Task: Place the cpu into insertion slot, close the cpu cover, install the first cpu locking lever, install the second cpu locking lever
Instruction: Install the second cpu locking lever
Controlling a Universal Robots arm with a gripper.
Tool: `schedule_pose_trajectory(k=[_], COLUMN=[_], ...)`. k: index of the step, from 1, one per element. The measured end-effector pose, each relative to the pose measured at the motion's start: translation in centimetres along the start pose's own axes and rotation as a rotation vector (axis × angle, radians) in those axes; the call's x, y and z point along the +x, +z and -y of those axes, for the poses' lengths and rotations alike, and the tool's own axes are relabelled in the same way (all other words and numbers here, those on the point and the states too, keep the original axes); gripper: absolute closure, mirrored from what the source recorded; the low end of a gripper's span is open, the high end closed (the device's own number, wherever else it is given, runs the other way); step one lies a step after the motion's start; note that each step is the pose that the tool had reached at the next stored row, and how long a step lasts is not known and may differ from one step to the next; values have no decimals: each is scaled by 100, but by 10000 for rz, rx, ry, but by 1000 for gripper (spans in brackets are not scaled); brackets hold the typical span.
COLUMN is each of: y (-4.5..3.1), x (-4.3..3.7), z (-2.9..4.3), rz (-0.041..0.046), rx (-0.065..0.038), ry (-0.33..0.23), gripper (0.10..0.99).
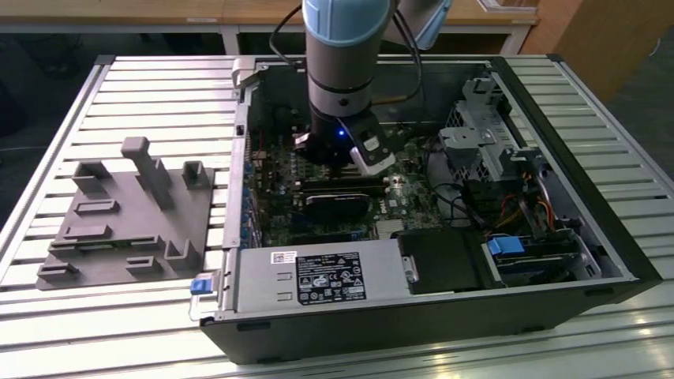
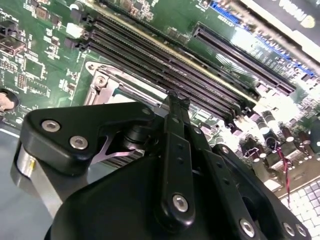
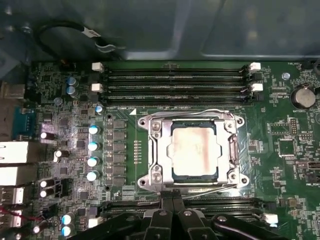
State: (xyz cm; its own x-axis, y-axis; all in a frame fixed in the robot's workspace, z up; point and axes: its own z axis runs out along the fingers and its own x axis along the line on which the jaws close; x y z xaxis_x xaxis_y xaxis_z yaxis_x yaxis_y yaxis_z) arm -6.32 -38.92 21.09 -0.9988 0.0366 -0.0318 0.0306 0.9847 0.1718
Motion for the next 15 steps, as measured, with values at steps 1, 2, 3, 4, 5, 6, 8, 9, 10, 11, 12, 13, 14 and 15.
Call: schedule_pose_trajectory(k=[1,2,3,4,5,6,8,9,10,11,12,13,14,15], y=[-1,-2,-1,1,6,10,22,30,39,47,56,66,78,88], x=[10,23,34,41,48,57,78,87,98,104,104,104,106,111], z=[7,15,24,31,35,39,47,51,56,60,63,65,66,69], rz=[-1,-3,-4,-6,-7,-9,-10,-9,-9,-11,-11,-11,-11,-12], rx=[-36,-73,-104,-136,-169,-203,-289,-329,-359,-402,-444,-483,-508,-522], ry=[1,0,-1,-3,-3,-3,-2,-1,0,1,1,3,4,6], gripper=[980,980,980,980,980,980,980,980,980,980,980,980,980,980])
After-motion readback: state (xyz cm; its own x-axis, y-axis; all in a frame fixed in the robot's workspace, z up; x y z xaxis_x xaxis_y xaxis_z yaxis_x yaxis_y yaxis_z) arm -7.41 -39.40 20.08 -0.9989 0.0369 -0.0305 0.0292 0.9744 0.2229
